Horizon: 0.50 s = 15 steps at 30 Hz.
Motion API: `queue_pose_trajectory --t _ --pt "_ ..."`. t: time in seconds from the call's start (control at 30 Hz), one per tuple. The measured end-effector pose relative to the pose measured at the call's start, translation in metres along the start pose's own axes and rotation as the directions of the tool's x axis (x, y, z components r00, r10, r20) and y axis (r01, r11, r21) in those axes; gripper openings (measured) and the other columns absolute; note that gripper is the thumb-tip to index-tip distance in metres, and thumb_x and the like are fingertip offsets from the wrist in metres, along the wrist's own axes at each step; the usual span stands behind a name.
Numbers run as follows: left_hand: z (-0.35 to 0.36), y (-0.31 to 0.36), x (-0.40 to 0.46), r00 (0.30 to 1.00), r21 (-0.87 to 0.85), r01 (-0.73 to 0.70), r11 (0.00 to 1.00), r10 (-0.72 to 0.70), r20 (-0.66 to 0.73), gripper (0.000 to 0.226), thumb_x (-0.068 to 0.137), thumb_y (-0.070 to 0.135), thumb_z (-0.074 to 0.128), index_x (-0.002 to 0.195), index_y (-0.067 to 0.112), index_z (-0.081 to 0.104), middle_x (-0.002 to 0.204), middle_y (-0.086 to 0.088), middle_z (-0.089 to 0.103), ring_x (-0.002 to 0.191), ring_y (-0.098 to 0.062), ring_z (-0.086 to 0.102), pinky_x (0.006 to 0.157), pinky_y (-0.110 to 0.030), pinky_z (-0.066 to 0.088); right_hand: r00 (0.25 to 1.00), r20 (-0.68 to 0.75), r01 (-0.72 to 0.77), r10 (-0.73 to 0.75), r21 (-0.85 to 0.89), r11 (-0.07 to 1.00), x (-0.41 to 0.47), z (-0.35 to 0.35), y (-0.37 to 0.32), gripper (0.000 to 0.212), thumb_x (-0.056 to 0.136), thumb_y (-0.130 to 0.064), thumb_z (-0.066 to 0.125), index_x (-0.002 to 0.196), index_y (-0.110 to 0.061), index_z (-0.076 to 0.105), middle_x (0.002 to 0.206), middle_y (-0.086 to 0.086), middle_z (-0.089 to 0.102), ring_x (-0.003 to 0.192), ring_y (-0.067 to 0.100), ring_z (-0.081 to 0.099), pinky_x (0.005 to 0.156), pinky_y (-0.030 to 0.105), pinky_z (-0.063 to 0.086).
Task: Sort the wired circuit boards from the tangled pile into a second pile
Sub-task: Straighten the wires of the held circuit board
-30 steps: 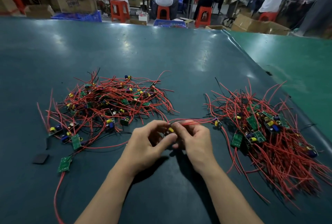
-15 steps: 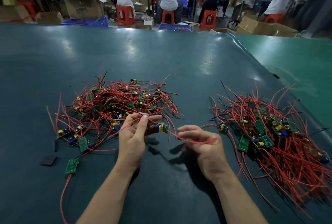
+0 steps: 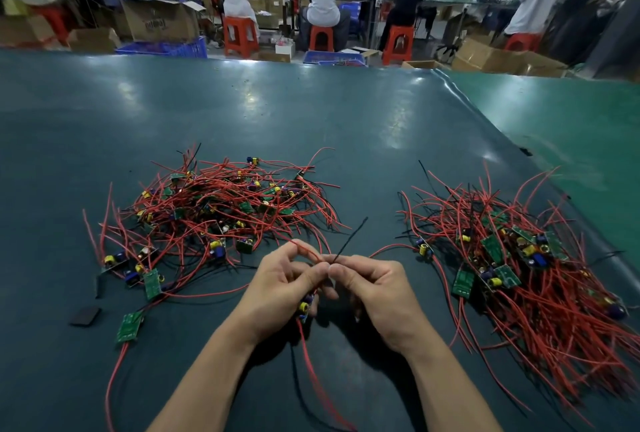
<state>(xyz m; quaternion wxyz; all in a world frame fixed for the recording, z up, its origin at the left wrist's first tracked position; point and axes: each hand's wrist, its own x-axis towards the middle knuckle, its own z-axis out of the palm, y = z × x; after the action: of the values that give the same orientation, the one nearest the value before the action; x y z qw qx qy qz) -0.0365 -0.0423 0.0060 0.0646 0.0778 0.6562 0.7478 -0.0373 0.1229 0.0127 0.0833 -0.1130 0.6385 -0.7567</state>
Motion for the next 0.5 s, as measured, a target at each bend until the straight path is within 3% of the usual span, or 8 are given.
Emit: queue_pose_trajectory --t 0.2,0.27,0.4,0.5 --pt "0.002 0.001 0.000 1.000 0.082 0.008 0.997 -0.010 0.021 0.021 0.086 0.025 0.068 0.083 0.005 0.062 0.078 -0.037 0.065 0.045 -0.019 0.052 0.045 -0.023 0.041 0.997 -0.029 -0.067 0.066 -0.008 0.998 0.005 -0.003 0.002 0.029 0.070 -0.038 0.073 0.093 -0.023 0.080 0.052 -0.003 0.052 0.041 0.006 0.037 0.038 0.018 0.030" --pt "0.001 -0.001 -0.001 0.999 0.136 -0.014 0.991 0.008 0.045 0.021 0.091 0.026 0.068 0.083 0.007 0.069 0.079 -0.036 0.064 0.050 -0.020 0.054 0.049 -0.026 0.042 0.998 -0.023 -0.059 0.060 0.008 0.998 0.006 -0.004 0.002 0.031 0.068 -0.038 0.075 0.091 -0.019 0.081 0.051 -0.003 0.053 0.041 0.005 0.041 0.040 0.018 0.036" --pt "0.001 0.000 -0.002 0.999 0.113 0.008 0.994 -0.012 0.030 0.014 0.095 0.011 0.062 0.103 0.012 0.073 0.081 -0.008 0.073 0.052 -0.019 0.057 0.048 -0.029 0.049 0.984 -0.145 -0.086 0.105 0.128 0.988 0.011 -0.004 0.001 0.017 0.070 -0.032 0.074 0.078 -0.016 0.077 0.054 -0.001 0.056 0.040 0.008 0.046 0.036 0.016 0.033" --pt "0.003 -0.001 0.001 1.000 0.137 0.020 0.990 -0.021 0.010 0.016 0.097 0.007 0.057 0.105 0.008 0.071 0.082 -0.008 0.073 0.054 -0.020 0.059 0.051 -0.032 0.053 0.979 -0.170 -0.065 0.108 0.242 0.968 0.014 -0.007 0.003 0.012 0.077 -0.023 0.068 0.083 -0.013 0.071 0.060 0.003 0.058 0.045 0.011 0.051 0.037 0.018 0.037"
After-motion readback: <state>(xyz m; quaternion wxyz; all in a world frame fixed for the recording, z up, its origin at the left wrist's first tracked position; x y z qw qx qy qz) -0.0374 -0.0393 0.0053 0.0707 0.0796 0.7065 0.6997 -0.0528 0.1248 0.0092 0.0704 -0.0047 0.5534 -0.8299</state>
